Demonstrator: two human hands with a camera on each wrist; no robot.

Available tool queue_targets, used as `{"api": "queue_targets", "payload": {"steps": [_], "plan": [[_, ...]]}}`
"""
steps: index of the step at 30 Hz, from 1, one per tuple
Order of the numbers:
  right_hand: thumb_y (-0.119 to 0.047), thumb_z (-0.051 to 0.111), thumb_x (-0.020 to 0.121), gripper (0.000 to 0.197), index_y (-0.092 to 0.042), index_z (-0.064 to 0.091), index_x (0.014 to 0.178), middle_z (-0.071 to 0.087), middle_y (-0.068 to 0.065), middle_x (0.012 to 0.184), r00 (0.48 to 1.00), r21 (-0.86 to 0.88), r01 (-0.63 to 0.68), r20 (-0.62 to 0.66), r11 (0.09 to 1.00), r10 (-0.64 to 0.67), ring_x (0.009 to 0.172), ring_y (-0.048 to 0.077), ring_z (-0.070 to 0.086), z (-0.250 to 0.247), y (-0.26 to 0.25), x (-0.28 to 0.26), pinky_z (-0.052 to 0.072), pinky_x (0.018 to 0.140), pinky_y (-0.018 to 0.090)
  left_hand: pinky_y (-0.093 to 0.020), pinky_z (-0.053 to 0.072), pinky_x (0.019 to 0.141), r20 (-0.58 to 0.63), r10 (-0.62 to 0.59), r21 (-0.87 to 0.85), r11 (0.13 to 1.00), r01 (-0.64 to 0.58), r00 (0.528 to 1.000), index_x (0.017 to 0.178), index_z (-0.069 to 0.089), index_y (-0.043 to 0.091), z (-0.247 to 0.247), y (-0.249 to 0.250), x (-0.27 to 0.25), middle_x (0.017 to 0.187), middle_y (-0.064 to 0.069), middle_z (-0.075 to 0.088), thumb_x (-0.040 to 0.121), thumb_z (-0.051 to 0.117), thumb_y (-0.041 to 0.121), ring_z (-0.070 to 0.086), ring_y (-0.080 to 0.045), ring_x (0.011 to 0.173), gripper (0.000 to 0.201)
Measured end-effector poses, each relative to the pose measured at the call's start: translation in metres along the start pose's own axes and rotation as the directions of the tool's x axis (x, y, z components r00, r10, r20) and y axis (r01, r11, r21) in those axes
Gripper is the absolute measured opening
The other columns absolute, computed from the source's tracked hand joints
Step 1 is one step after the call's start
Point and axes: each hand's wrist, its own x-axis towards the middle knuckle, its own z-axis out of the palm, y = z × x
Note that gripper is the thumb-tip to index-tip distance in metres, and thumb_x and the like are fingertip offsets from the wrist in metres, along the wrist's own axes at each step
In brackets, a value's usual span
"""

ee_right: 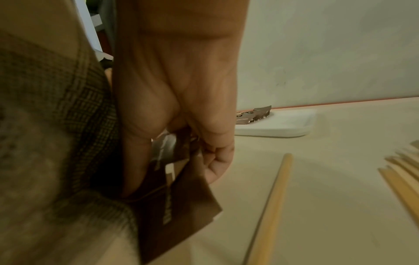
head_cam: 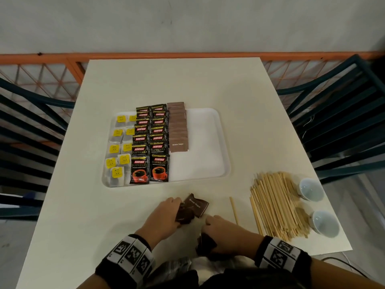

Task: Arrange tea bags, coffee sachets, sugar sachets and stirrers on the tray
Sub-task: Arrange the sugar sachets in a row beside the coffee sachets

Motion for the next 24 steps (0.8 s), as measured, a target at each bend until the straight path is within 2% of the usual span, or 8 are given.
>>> {"api": "queue_targets", "payload": {"steps": [4,6,8,10,13,16,20,24], "plan": [[-0.023,0.062,0.083,0.028,-0.011,0.055,0.107,0.062,0.007,0.106,0.997,0.291,0.011,-0.078,0.957,0.012,0.09,0.016,0.056,-0.012,0.013,-0.005,0.044,0.082,0.024,-0.011,0.035,0.069,-0.014,0.028,-0.231,0.972,-0.031,1.0,0.1,0.049,0.023,-0.01,-0.006,-0.002,0.099,0.001,0.053,0.078,0.066,0.012,0.05,-0.012,0.089,0.03],[-0.022,0.068,0.079,0.031,-0.016,0.055,0.106,0.061,-0.001,0.098,0.991,0.421,-0.02,-0.114,0.907,0.075,0.084,0.01,0.056,-0.026,0.023,-0.01,0.046,0.078,0.02,-0.007,0.035,0.066,-0.025,0.035,-0.316,0.948,-0.041,0.999,0.096,0.048,0.026,-0.016,-0.013,-0.005,0.094,0.005,0.054,0.076,0.069,0.011,0.052,-0.011,0.086,0.033],[-0.025,0.07,0.077,0.031,-0.018,0.054,0.103,0.06,-0.005,0.096,0.971,0.533,-0.056,-0.167,0.844,0.169,0.084,0.01,0.059,-0.039,0.03,-0.012,0.049,0.076,0.019,-0.012,0.045,0.067,-0.034,-0.003,-0.434,0.901,-0.012,0.999,0.096,0.05,0.024,-0.022,-0.021,-0.007,0.095,0.005,0.059,0.075,0.07,0.01,0.058,-0.013,0.084,0.033],[-0.029,0.072,0.076,0.033,-0.017,0.054,0.1,0.061,-0.003,0.094,0.936,0.594,-0.045,-0.256,0.803,0.242,0.085,0.012,0.06,-0.05,0.032,-0.009,0.05,0.074,0.019,-0.024,0.055,0.066,-0.043,-0.054,-0.618,0.786,0.016,0.998,0.098,0.053,0.02,-0.029,-0.027,-0.011,0.095,-0.003,0.064,0.075,0.071,0.003,0.064,-0.019,0.08,0.033],[-0.032,0.075,0.073,0.04,-0.015,0.053,0.103,0.061,-0.002,0.096,0.899,0.636,-0.022,-0.325,0.771,0.294,0.088,0.014,0.059,-0.058,0.026,0.006,0.048,0.072,0.019,-0.024,0.055,0.062,-0.073,-0.11,-0.788,0.616,0.011,0.991,0.099,0.055,0.018,-0.038,-0.032,-0.016,0.095,-0.009,0.066,0.075,0.07,-0.005,0.065,-0.017,0.08,0.037],[-0.03,0.074,0.073,0.051,-0.013,0.049,0.114,0.055,0.002,0.108,0.915,0.567,-0.09,-0.277,0.819,0.292,0.095,0.016,0.053,-0.053,0.014,0.028,0.044,0.079,0.024,-0.029,0.055,0.068,-0.064,-0.156,-0.866,0.499,0.023,0.986,0.106,0.057,0.016,-0.038,-0.037,-0.019,0.098,-0.008,0.07,0.075,0.07,-0.005,0.066,-0.022,0.092,0.039],[-0.031,0.068,0.077,0.059,-0.007,0.041,0.123,0.035,0.011,0.123,0.927,0.278,-0.203,-0.256,0.939,0.276,0.112,0.028,0.038,-0.038,-0.003,0.045,0.038,0.093,0.034,-0.038,0.056,0.074,-0.062,-0.176,-0.903,0.429,0.02,0.982,0.111,0.057,0.014,-0.035,-0.038,-0.021,0.099,-0.007,0.071,0.077,0.068,-0.004,0.067,-0.024,0.094,0.04],[-0.027,0.065,0.079,0.049,-0.008,0.041,0.118,0.045,0.012,0.12,0.935,0.187,-0.161,-0.286,0.969,0.21,0.106,0.027,0.044,-0.036,-0.008,0.045,0.04,0.084,0.032,-0.035,0.055,0.068,-0.056,-0.163,-0.957,0.289,-0.006,0.985,0.116,0.054,0.015,-0.04,-0.037,-0.022,0.103,-0.013,0.069,0.079,0.062,-0.009,0.068,-0.025,0.092,0.044]]}}
